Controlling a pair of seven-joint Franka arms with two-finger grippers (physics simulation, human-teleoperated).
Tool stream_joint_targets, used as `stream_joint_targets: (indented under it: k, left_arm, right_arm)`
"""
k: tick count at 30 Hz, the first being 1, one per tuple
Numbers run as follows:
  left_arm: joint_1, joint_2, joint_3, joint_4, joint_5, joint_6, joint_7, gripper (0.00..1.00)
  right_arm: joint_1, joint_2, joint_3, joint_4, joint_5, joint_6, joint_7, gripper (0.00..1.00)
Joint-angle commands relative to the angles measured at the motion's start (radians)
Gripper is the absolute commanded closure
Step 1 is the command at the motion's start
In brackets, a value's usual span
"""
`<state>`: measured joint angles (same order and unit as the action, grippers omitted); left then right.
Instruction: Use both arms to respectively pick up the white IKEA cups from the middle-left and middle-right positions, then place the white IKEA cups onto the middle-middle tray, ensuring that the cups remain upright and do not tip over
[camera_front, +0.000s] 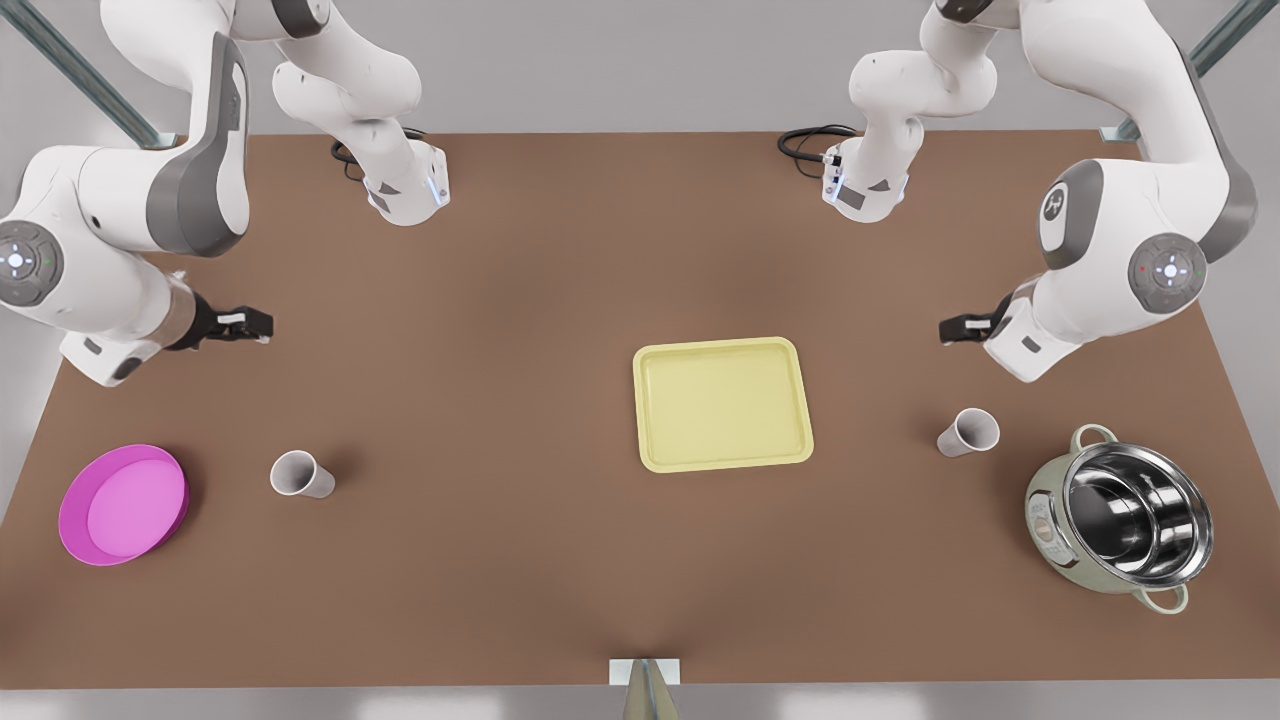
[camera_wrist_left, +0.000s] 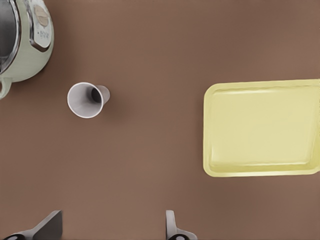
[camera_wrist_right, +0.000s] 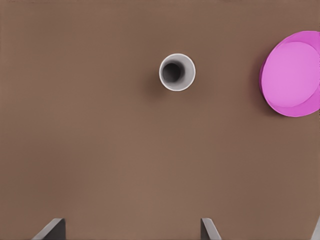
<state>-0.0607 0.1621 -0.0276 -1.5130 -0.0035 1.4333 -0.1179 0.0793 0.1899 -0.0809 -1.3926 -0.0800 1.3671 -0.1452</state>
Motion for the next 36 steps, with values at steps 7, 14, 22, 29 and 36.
stream_joint_targets:
  k: [7, 14, 22, 29, 36]
  left_arm:
    - [0.021, 0.178, 0.109, -0.096, -0.003, 0.361, 0.124, 0.00]
    - [0.137, 0.324, 0.117, -0.118, -0.021, 0.582, 0.164, 0.00]
    - [0.168, 0.330, 0.123, -0.248, -0.020, 0.598, 0.165, 0.00]
    - [0.167, 0.373, 0.123, -0.260, -0.021, 0.644, 0.162, 0.00]
    - [0.167, 0.386, 0.120, -0.260, -0.070, 0.636, 0.159, 0.79]
  right_arm:
    - [-0.101, 0.298, -0.006, 0.072, 0.062, 0.334, -0.203, 0.00]
    - [-0.159, 0.468, -0.006, 0.061, 0.169, 0.580, -0.203, 0.00]
    - [-0.191, 0.549, -0.006, 0.023, 0.200, 0.695, -0.211, 0.00]
    - [-0.199, 0.516, -0.006, -0.095, 0.197, 0.776, -0.292, 0.00]
    - [-0.201, 0.522, -0.006, -0.134, 0.197, 0.807, -0.297, 0.00]
